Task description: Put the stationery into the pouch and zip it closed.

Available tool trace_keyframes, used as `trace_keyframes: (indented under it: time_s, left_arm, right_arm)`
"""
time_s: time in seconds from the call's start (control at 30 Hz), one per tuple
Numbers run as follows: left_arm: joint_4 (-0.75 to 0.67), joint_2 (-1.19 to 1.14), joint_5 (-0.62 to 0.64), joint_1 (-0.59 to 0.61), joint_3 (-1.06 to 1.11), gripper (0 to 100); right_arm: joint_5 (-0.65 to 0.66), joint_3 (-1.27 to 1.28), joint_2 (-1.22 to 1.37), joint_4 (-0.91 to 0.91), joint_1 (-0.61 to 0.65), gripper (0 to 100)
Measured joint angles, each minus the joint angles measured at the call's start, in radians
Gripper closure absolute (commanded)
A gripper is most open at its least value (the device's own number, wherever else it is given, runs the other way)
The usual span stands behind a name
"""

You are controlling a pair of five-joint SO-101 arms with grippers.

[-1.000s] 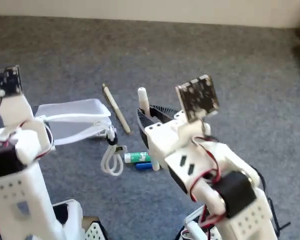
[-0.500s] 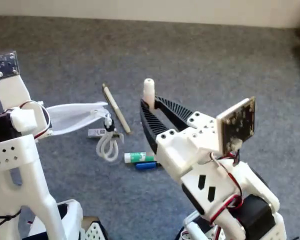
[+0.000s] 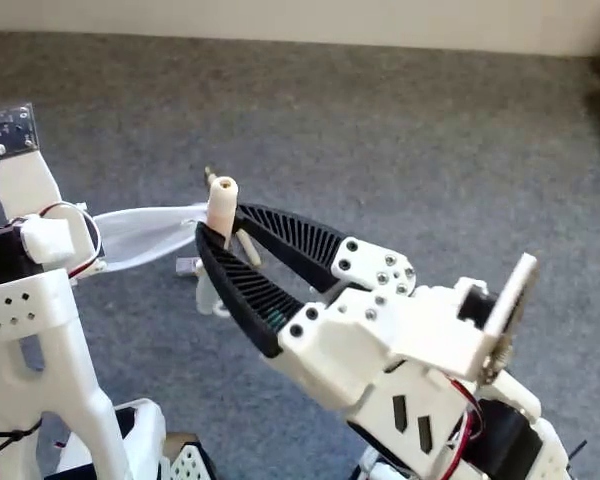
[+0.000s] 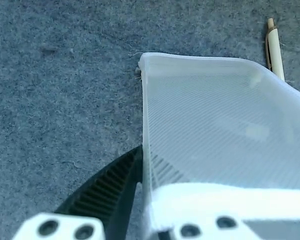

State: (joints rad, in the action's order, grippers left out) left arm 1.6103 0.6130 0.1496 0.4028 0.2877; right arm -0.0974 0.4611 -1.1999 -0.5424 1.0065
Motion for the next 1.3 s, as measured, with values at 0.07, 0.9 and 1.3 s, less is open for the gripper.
trace_keyframes:
  time_s: [0.07, 0.9, 1.3]
  left_arm:
    - [0.0, 0.0, 0.0, 0.0, 0.0, 100]
    - [0.0, 0.0, 0.0, 0.0, 0.0, 100]
    - [0.0, 0.0, 0.0, 0.0, 0.0, 100]
  right_arm:
    - [0.0, 0.037, -0.008, 0.061, 0.017, 99.3]
    - [0.141, 0.6, 0.169, 1.033, 0.023, 99.3]
    - [0.189, 0.661, 0.446, 1.215, 0.028, 99.3]
